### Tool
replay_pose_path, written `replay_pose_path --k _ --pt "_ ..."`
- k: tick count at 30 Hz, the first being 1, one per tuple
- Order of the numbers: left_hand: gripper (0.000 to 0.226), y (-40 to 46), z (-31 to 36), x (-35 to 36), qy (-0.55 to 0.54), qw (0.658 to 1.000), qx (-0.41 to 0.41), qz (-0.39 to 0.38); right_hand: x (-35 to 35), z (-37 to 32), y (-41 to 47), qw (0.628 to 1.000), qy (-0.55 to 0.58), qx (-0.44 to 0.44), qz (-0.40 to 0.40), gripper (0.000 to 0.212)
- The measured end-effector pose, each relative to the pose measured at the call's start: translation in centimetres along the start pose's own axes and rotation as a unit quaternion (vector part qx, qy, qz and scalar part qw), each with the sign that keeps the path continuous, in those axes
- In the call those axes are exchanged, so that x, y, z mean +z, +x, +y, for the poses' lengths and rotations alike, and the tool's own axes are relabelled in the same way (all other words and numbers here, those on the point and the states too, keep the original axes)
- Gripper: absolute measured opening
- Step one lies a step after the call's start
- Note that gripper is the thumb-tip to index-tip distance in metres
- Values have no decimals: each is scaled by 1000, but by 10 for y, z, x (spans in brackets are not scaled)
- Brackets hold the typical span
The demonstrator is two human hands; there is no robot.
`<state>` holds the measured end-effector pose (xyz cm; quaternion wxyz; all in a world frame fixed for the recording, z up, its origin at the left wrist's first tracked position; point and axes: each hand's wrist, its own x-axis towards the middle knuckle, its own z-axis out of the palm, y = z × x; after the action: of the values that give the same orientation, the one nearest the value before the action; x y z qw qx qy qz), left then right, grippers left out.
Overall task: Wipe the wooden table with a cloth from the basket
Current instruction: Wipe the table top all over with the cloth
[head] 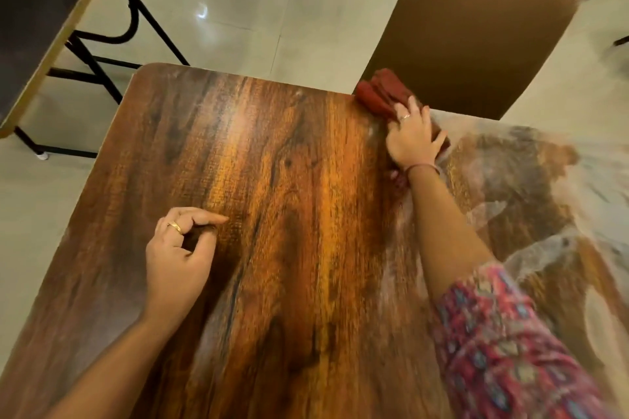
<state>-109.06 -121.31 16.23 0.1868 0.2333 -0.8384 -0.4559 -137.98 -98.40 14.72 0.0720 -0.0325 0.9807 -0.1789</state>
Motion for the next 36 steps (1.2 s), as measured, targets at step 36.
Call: replay_pose_path --k 36 --pt "45 -7 21 7 -45 999 -5 -20 9 -25 22 999 21 -49 13 40"
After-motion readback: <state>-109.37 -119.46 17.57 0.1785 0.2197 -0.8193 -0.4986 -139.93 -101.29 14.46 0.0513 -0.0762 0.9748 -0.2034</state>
